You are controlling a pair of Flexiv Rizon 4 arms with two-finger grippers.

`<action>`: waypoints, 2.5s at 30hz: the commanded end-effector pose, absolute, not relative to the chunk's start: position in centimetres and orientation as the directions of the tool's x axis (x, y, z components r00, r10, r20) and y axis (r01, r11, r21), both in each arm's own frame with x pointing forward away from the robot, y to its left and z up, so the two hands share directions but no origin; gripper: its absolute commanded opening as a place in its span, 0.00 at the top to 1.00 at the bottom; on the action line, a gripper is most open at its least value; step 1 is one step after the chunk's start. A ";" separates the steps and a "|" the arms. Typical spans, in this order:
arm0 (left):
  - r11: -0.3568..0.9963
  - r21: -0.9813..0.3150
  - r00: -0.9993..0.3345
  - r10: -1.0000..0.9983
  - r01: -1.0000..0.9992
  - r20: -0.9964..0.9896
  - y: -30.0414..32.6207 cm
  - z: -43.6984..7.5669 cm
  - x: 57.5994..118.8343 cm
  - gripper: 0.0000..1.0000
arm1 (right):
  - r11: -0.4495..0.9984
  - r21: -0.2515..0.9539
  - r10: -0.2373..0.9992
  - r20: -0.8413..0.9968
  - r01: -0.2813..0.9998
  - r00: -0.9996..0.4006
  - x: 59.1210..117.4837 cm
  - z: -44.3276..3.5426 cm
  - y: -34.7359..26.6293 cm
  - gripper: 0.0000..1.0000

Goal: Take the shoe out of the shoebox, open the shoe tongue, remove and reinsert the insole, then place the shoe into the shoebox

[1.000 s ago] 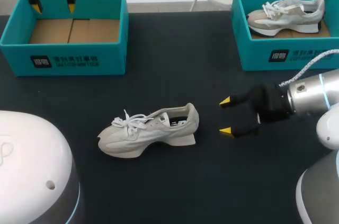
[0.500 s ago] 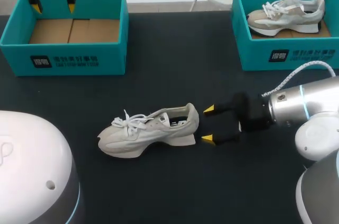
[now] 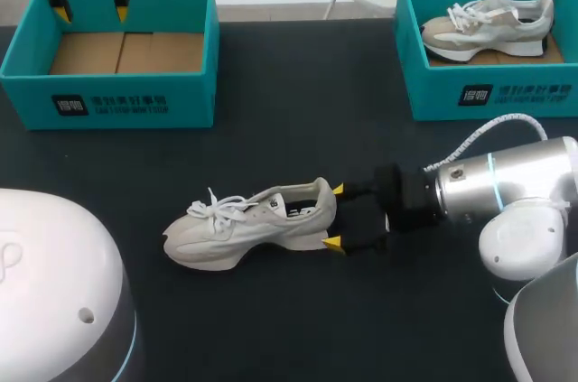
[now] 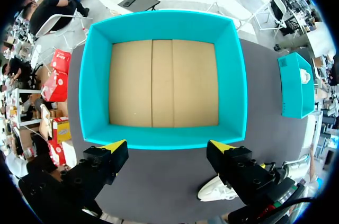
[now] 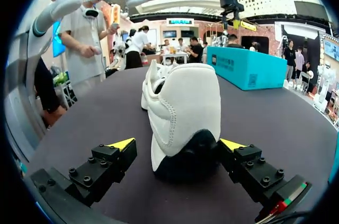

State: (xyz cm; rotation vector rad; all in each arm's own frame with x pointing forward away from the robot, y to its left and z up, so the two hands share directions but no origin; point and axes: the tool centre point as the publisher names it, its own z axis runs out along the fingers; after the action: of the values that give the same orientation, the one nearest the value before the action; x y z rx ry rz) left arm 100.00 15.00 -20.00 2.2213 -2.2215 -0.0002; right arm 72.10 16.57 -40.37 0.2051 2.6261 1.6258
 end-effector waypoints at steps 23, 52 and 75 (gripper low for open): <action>0.000 0.000 0.000 -1.000 -1.000 0.000 15.0 -20.0 100.0 0.00 | 0.441 0.892 0.074 0.076 0.101 -0.994 72.9 -42.2 20.7 0.00; 0.000 0.000 0.000 -1.000 -1.000 0.000 15.0 -20.0 100.0 0.00 | 0.440 0.885 0.200 0.071 0.154 -0.977 72.8 -42.7 17.6 1.00; 0.037 -0.035 -0.037 -0.999 -0.999 0.004 12.6 -19.7 98.4 0.00 | 0.439 0.885 0.202 0.069 0.153 -0.977 72.8 -42.8 17.6 1.00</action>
State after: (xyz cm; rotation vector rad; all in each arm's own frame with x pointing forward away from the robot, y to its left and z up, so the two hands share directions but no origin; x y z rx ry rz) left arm 99.85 13.96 -19.76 2.1797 -2.2458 0.0245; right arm 73.25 17.91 -42.28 0.3182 2.6218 1.6156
